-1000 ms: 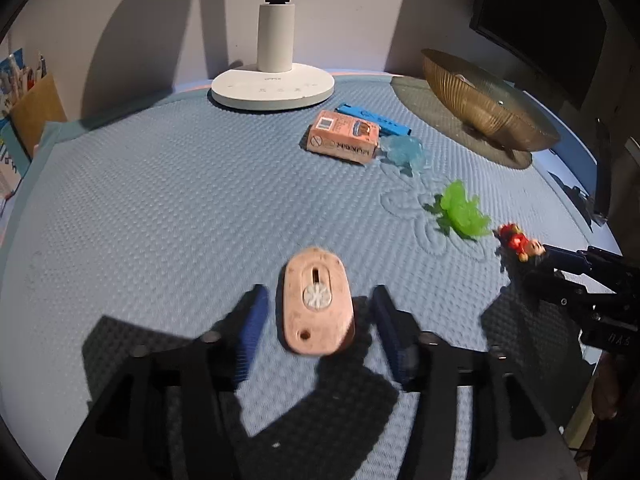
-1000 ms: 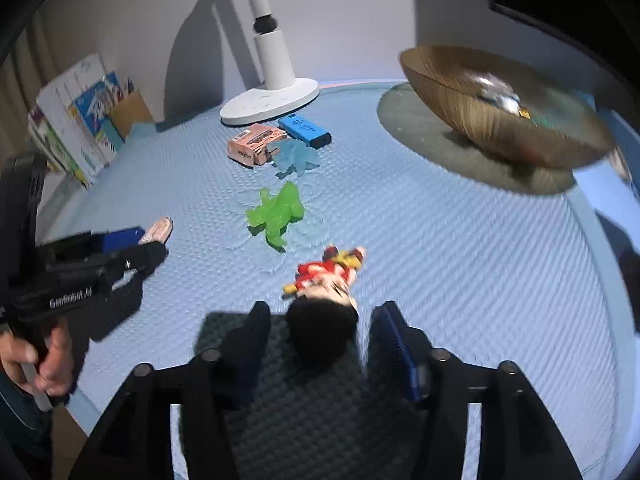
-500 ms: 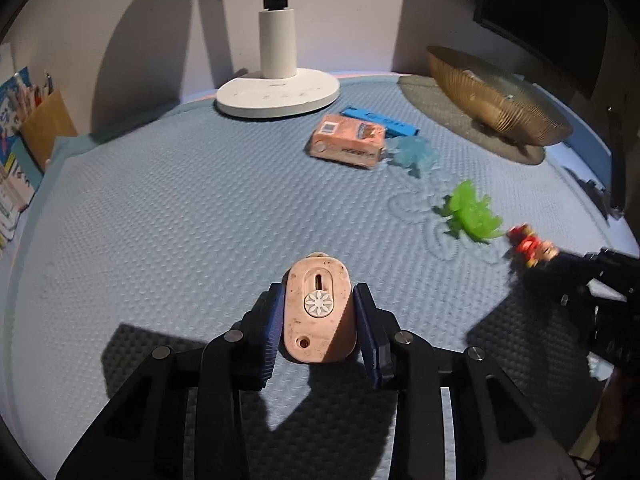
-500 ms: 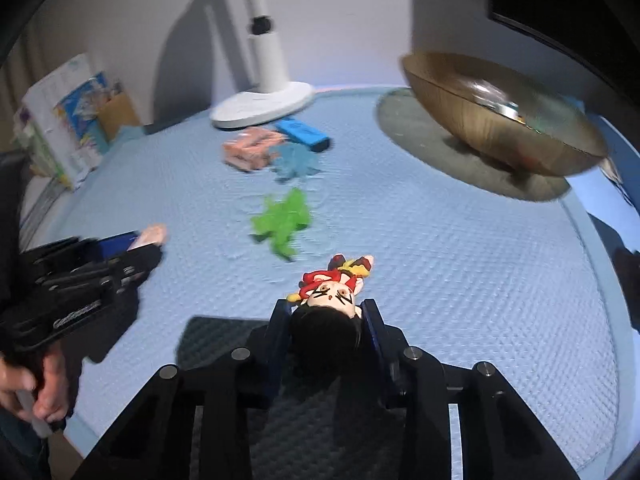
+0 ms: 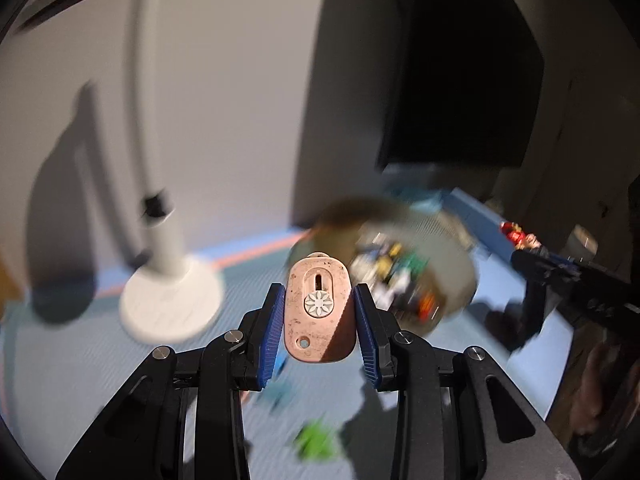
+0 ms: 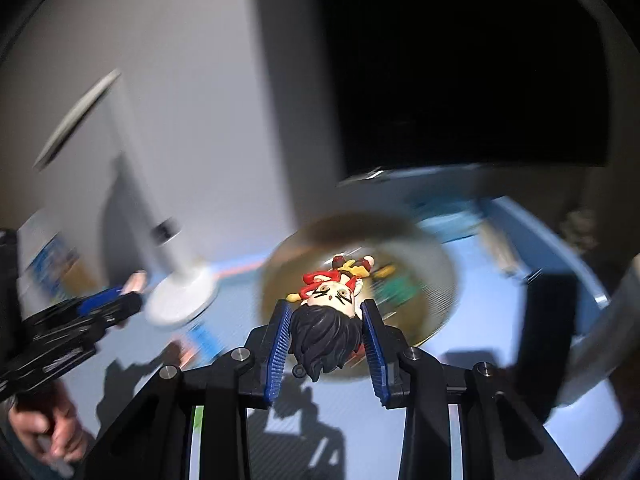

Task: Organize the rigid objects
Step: 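Carry pink eraser and figurine into the brown bowl and open both tools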

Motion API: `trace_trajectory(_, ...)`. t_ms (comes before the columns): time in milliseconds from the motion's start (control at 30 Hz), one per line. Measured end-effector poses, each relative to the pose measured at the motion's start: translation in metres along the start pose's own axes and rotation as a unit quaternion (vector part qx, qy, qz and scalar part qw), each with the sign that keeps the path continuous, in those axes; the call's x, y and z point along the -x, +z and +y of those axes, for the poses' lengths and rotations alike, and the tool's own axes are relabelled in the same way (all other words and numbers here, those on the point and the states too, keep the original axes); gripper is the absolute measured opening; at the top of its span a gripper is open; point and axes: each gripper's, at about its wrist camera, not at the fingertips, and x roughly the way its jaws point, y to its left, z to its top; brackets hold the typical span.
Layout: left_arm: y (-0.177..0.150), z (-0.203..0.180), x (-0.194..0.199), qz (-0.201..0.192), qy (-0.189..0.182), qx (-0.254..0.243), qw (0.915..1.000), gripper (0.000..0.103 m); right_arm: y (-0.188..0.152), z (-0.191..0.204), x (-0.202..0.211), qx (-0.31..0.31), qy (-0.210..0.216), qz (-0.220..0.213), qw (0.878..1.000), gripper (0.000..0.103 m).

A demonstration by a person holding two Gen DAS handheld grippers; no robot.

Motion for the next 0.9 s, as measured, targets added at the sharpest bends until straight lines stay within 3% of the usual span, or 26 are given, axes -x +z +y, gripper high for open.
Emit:
trace_trajectory(100,0.02,-0.013,-0.043,0.025,-0.034,0.011,0.9991,0.032,0.019,-0.026,-0.026,-0.026,-0.026,0.025,0.999,0.034)
trace_trajectory(267,0.004,-0.028,-0.127,0.107,-0.045,0.017,0.9931,0.031,0.004,-0.055,-0.09,-0.066,-0.039,0.114,0.991,0.034)
trace_trajectory(433,-0.009,-0.037,-0.153,0.122,-0.051,0.019,0.991,0.031,-0.008,-0.061,-0.12,-0.061,-0.057,0.144,0.986,0.034)
trace_trajectory(500,-0.008,-0.039,-0.153,0.121,-0.051,0.015,0.9912,0.032,-0.007,-0.064,-0.125,-0.064,-0.051,0.151,0.985,0.034)
trace_trajectory(567,-0.004,-0.04,-0.148,0.113,-0.056,0.012,0.9919,0.042,-0.005,-0.067,-0.126,-0.071,-0.046,0.152,0.985,0.034)
trace_trajectory(633,0.003,-0.036,-0.138,0.1,-0.06,0.025,0.9928,0.083,-0.001,-0.067,-0.118,-0.069,-0.067,0.134,0.986,0.035)
trace_trajectory(667,0.004,-0.029,-0.128,0.085,-0.061,0.038,0.9937,0.087,0.001,-0.068,-0.115,-0.07,-0.069,0.125,0.987,0.036)
trace_trajectory(700,0.004,-0.022,-0.114,0.065,-0.061,0.051,0.9947,0.088,0.001,-0.067,-0.104,-0.074,-0.067,0.111,0.989,0.038)
trace_trajectory(767,0.003,-0.005,-0.088,0.044,-0.052,0.067,0.9954,0.088,0.002,-0.064,-0.091,-0.078,-0.058,0.088,0.991,0.057)
trace_trajectory(900,-0.01,0.027,-0.041,0.017,-0.016,0.092,0.9954,0.088,0.001,-0.051,-0.064,-0.071,-0.051,0.063,0.994,0.061)
